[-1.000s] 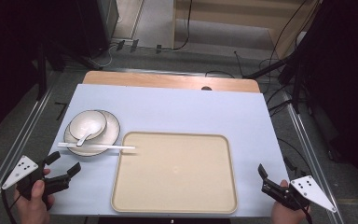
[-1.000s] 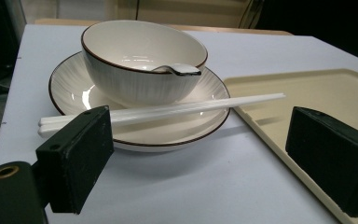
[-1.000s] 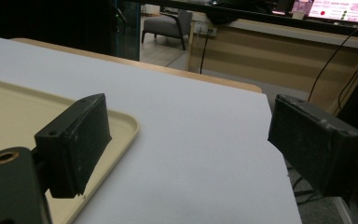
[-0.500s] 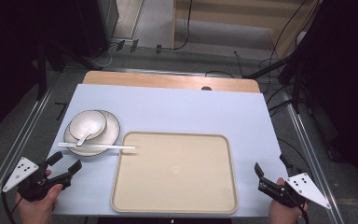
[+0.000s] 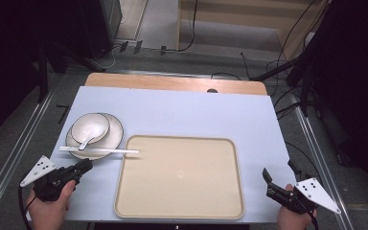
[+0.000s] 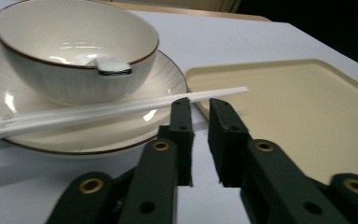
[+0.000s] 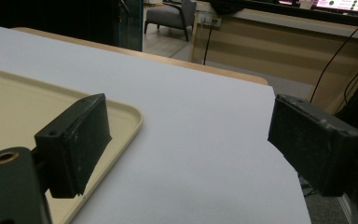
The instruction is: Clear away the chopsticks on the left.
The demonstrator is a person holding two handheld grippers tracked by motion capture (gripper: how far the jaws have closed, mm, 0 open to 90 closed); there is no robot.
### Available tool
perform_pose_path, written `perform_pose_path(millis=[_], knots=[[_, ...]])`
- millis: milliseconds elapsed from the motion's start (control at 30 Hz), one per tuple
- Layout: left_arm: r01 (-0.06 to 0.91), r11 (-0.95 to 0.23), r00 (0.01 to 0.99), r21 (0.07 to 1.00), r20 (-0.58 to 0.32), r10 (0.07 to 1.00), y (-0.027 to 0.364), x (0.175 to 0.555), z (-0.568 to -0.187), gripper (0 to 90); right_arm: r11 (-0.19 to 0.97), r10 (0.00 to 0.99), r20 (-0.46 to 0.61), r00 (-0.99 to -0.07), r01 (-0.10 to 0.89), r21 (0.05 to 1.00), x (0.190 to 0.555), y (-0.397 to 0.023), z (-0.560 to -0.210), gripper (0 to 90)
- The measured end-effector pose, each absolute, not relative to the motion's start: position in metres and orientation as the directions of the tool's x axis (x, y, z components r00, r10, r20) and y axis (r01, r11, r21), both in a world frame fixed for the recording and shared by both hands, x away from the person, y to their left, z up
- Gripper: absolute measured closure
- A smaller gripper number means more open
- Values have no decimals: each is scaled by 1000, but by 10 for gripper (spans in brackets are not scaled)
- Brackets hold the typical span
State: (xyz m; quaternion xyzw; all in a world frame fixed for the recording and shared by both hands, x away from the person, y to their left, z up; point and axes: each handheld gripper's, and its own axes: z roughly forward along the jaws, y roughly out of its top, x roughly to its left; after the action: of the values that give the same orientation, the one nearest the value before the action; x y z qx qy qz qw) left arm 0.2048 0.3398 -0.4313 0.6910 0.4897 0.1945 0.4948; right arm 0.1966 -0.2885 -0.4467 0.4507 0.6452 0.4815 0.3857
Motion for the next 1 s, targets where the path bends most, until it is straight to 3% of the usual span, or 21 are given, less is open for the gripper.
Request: perform_pose_path(millis=[300, 700, 1000], knots=[[473, -50, 435, 880, -184, 882, 321, 214, -422, 900, 144, 953, -75, -295, 218, 965, 195, -286, -449, 133], [563, -153, 465, 812, -158, 871, 298, 249, -432, 900, 149, 948, -73, -308, 229, 962, 194, -283, -452, 133], [598, -167, 418, 784, -128, 900, 293, 265, -441, 900, 141, 953, -69, -296, 229, 963, 193, -284, -453, 133]])
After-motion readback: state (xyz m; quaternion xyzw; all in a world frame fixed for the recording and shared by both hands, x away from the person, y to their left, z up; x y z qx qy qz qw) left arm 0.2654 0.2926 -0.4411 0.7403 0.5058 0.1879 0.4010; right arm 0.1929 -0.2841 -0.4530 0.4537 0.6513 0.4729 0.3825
